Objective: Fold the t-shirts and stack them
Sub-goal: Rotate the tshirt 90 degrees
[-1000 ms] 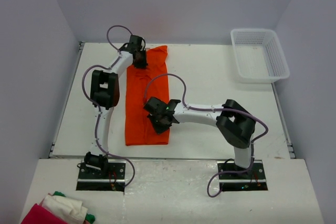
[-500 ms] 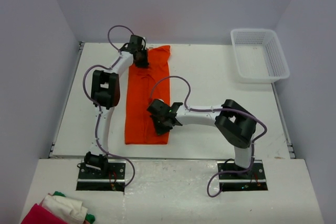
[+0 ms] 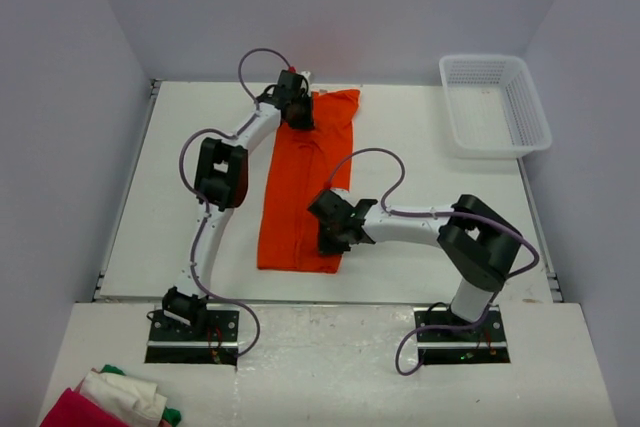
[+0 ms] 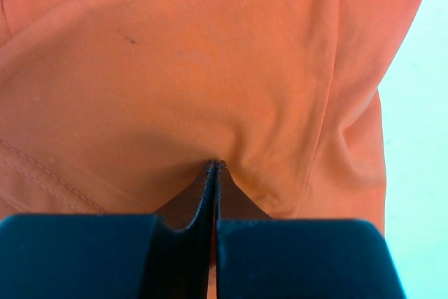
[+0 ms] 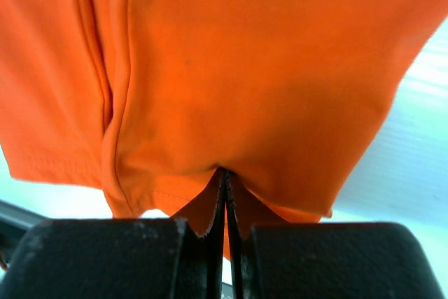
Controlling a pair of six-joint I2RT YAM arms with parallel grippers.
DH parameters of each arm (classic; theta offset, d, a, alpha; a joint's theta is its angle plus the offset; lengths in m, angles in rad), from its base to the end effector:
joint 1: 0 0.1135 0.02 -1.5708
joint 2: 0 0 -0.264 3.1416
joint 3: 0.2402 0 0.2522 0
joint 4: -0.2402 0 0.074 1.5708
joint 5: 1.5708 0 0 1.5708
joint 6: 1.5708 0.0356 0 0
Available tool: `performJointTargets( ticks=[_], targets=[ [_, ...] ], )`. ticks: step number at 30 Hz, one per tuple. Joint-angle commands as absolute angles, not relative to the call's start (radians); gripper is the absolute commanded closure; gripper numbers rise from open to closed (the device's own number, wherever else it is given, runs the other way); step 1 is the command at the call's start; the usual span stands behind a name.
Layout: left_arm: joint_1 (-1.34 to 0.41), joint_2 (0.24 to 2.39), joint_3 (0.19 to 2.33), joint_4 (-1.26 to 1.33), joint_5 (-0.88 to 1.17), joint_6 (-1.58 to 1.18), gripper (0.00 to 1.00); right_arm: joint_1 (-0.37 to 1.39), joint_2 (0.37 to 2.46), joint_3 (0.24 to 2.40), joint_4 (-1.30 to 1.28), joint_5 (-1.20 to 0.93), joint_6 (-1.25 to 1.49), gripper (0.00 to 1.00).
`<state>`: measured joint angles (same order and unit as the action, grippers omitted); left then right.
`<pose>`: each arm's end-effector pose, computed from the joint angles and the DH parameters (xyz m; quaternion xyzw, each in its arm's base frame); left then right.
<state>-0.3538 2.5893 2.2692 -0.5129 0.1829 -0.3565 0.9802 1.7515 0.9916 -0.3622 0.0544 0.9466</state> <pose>0.5320 -0.2034 0.1512 0.0317 0.9289 -0.2047 0.3071 0.1875 0.2762 0.1493 -0.0103 0.9745 0.1675 0.1487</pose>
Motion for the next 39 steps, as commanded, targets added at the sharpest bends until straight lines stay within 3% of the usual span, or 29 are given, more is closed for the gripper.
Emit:
performJointTargets(
  ticks=[1,11,20,31,36,37,39],
  targets=[
    [-0.387,2.648,2.289,-0.565,0.23,-0.374,1.0,0.965,1.772,0.91,-0.58,0.236,1.023,1.0],
    [-0.391,2.628,2.241,-0.534,0.227,-0.38,1.0,0.943,1.675,0.851,-0.676,0.282,1.088,1.0],
    [-0.371,2.674,2.329,-0.54,0.248,-0.371,1.0,0.95,1.591,0.795,-0.677,0.27,1.082,1.0],
    [-0.365,2.579,2.33,-0.477,0.276,-0.337,1.0,1.087,1.505,0.882,-0.676,0.352,0.99,1.0],
    [-0.396,2.435,2.333,-0.442,0.232,-0.364,1.0,1.147,1.445,1.023,-0.833,0.472,0.996,0.59],
    [-0.409,2.383,2.335,-0.446,0.2,-0.371,0.94,1.147,1.419,1.064,-0.92,0.52,1.021,0.45],
    [-0.425,2.322,2.321,-0.463,0.166,-0.377,0.91,1.146,1.384,1.081,-0.983,0.541,1.019,0.34]
  ],
)
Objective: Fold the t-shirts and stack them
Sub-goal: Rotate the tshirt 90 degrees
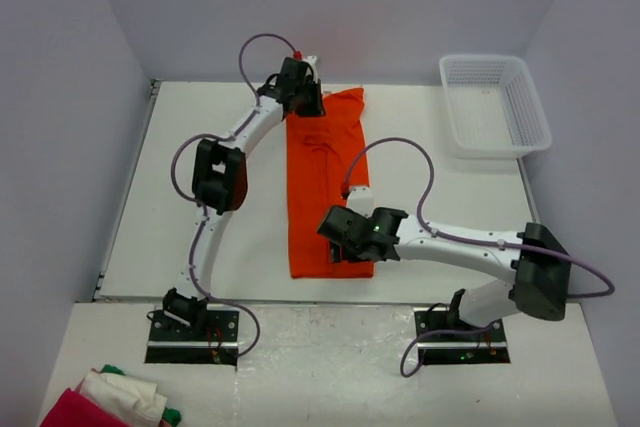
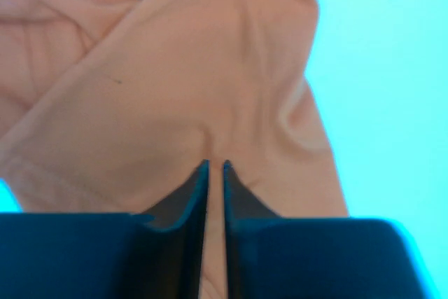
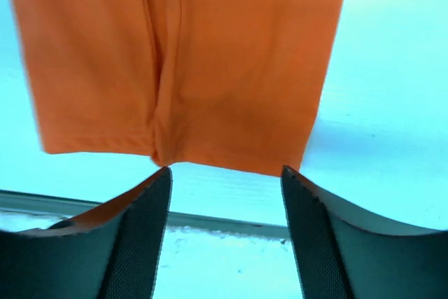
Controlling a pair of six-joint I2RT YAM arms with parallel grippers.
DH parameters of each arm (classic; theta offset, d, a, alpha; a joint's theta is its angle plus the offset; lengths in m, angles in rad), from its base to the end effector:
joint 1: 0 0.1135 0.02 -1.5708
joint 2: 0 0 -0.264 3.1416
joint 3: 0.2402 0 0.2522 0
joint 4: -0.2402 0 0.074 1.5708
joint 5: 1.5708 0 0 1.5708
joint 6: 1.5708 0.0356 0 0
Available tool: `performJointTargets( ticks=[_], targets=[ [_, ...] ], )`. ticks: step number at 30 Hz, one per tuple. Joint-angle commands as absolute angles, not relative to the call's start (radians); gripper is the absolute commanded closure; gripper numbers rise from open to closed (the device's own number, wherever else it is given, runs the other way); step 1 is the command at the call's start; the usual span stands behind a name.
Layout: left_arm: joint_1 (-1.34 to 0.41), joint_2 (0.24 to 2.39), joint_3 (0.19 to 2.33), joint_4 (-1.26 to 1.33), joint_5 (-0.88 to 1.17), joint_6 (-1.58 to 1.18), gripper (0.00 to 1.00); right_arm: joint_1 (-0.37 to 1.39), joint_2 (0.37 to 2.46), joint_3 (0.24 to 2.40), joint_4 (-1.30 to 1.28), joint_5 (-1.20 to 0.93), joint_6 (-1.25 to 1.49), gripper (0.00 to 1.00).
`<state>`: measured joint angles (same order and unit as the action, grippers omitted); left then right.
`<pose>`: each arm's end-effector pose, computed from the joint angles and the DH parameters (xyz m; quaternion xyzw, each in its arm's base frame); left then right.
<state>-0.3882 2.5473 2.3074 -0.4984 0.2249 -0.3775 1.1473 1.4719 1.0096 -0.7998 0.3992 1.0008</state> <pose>0.5258 -0.2236 0.1882 0.0502 0.9086 -0.2453 0.3344 0.1246 0.2426 0.2189 -0.0405 0.9681 0.0391 0.2441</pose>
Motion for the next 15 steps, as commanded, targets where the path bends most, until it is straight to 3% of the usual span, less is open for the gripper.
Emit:
performJointTargets(
  ticks=[1,4,7,12,13,15],
  targets=[
    [-0.431,2.286,2.307,-0.478,0.131,-0.382,0.81,1.14,1.335,1.091,-1.015,0.56,1.032,0.26],
    [-0.457,2.123,2.203,-0.567,0.005,-0.405,0.67,1.089,1.231,1.043,-1.049,0.554,1.009,0.17],
    [-0.465,1.938,2.013,-0.655,-0.078,-0.457,0.6,0.999,1.068,0.927,-0.967,0.516,0.965,0.15],
    [-0.431,1.651,1.584,-0.741,0.144,-0.503,0.61,0.893,0.864,0.734,-0.767,0.229,0.881,0.2],
    [-0.43,1.597,1.401,-0.709,0.228,-0.512,0.62,0.878,0.847,0.707,-0.723,0.209,0.881,0.21],
    [-0.419,1.43,1.23,-0.612,0.3,-0.535,0.63,0.864,0.804,0.634,-0.687,0.172,0.896,0.24]
  ],
)
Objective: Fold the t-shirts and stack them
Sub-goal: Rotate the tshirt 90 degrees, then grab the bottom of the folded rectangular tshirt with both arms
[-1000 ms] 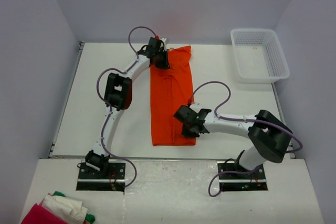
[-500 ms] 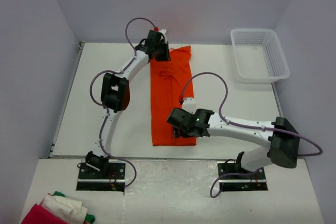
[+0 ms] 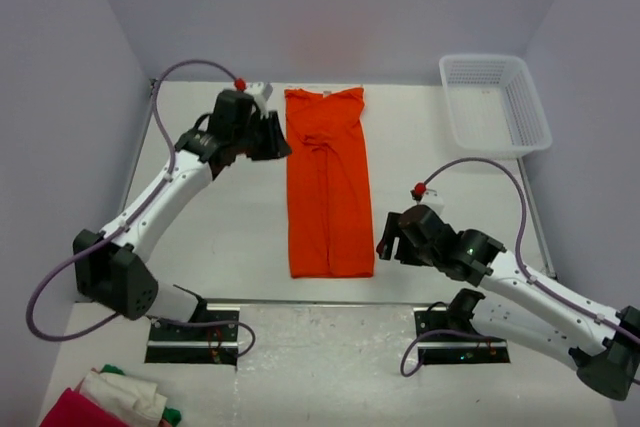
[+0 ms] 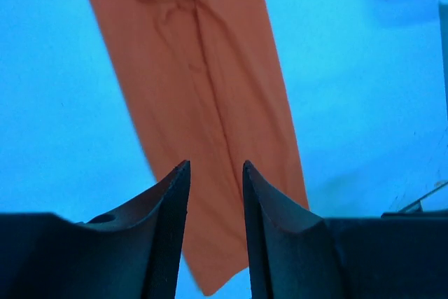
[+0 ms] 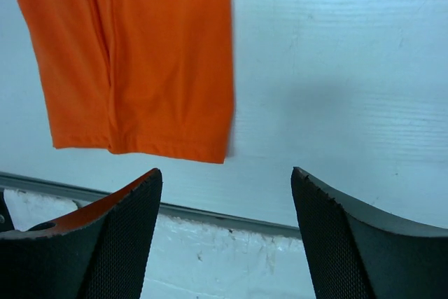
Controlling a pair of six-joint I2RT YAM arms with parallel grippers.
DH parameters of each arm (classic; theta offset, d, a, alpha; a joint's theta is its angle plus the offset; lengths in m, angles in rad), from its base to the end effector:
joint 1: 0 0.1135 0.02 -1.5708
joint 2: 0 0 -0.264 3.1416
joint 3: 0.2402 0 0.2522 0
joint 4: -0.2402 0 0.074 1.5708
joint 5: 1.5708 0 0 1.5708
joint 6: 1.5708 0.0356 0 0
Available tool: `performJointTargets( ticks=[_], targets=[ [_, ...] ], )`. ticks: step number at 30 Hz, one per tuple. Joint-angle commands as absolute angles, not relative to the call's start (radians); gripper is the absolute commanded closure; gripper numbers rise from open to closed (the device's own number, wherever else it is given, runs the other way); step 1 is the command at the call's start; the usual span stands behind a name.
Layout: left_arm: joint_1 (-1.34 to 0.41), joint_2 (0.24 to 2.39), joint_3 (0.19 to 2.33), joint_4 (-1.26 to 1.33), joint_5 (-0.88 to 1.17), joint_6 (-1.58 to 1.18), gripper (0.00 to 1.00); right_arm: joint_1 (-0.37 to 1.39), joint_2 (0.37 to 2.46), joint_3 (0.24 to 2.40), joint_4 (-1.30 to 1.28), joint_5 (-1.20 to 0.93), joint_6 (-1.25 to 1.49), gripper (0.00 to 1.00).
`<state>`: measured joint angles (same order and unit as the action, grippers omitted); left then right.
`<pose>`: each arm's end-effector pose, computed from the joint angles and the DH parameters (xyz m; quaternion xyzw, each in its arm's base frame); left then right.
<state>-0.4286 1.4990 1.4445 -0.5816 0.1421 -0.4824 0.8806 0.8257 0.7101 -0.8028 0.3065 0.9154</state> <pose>0.3042 -0.1446 0.3585 0.0080 0.8911 -0.2546 0.3757 0.1081 0.1141 0.2531 0.0652 0.9352 0.1576 0.3104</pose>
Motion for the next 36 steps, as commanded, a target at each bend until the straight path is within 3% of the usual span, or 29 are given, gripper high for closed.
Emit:
performJointTargets(
  ticks=[1,4,10,20,36],
  targets=[
    [-0.414,1.383,1.087,-0.577,0.336,-0.555,0.63,0.855,0.795,0.614,-0.654,0.132,0.9,0.26],
    [-0.41,1.24,0.885,-0.514,0.458,-0.604,0.66,0.848,0.767,0.528,-0.571,0.056,0.934,0.3],
    [-0.419,1.117,0.703,-0.443,0.534,-0.621,0.65,0.835,0.794,0.42,-0.451,0.006,0.989,0.31],
    [-0.419,1.115,0.623,-0.423,0.589,-0.603,0.63,0.761,0.952,0.359,-0.269,-0.067,1.011,0.31],
    [-0.419,1.141,0.539,-0.37,0.574,-0.624,0.62,0.753,1.072,0.304,-0.12,-0.127,1.063,0.45]
  ],
)
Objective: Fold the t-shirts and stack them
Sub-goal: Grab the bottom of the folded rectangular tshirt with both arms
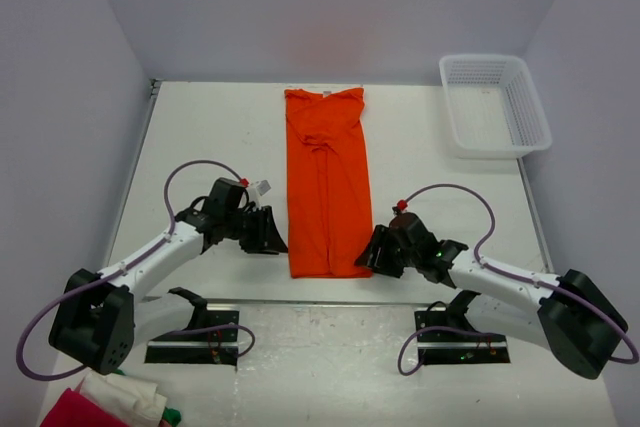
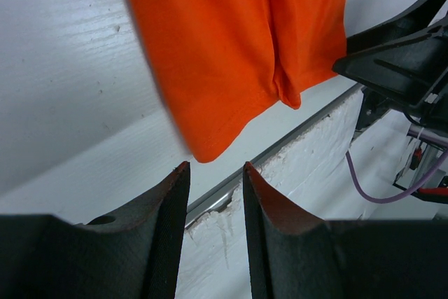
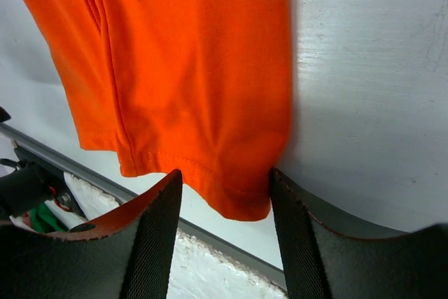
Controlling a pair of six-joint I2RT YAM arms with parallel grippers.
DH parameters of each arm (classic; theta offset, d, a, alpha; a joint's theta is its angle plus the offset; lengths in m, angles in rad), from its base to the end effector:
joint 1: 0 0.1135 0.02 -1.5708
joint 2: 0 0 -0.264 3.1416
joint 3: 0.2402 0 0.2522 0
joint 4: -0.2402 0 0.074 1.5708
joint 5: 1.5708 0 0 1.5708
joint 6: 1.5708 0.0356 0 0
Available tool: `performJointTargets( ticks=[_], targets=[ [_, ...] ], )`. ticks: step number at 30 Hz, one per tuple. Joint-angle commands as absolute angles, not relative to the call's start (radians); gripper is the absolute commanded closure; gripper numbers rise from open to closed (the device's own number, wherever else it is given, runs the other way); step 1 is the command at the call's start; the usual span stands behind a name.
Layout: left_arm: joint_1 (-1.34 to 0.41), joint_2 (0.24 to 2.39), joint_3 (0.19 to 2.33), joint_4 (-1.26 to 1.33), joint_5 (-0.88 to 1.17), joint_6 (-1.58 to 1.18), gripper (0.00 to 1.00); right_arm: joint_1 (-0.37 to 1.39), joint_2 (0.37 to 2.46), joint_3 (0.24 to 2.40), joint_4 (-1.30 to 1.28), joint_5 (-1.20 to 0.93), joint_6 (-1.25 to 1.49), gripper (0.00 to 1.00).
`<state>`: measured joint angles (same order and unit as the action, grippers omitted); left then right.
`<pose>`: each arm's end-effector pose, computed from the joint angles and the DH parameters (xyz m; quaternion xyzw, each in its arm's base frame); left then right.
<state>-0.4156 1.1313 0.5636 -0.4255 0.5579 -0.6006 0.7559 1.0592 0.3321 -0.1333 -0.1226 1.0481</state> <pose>0.1784 -0.0993 0.1840 -0.0070 0.9248 -0.3638 0.1108 0.1316 0.1300 0.1428 0.1152 0.9289 0.3080 0.1702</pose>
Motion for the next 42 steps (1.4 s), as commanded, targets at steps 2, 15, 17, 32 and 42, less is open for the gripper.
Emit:
performJointTargets(
  ticks=[2,15,17,32,42],
  targets=[
    [-0.422,1.147,0.52,-0.344,0.575,-0.643,0.62,0.755,1.084,0.298,-0.106,-0.138,1.063,0.46],
    [-0.44,1.195,0.471,-0.262,0.586,-0.647,0.62,0.761,1.091,0.279,-0.089,-0.138,1.081,0.7],
    [-0.443,1.197,0.469,-0.252,0.595,-0.647,0.62,0.762,1.094,0.281,-0.089,-0.14,1.08,0.78],
    [-0.491,1.154,0.411,-0.256,0.607,-0.672,0.53,0.781,1.103,0.302,-0.137,-0.112,1.072,0.98],
    [-0.538,1.184,0.37,-0.203,0.557,-0.712,0.45,0.788,1.1,0.304,-0.132,-0.114,1.071,1.0]
  ],
)
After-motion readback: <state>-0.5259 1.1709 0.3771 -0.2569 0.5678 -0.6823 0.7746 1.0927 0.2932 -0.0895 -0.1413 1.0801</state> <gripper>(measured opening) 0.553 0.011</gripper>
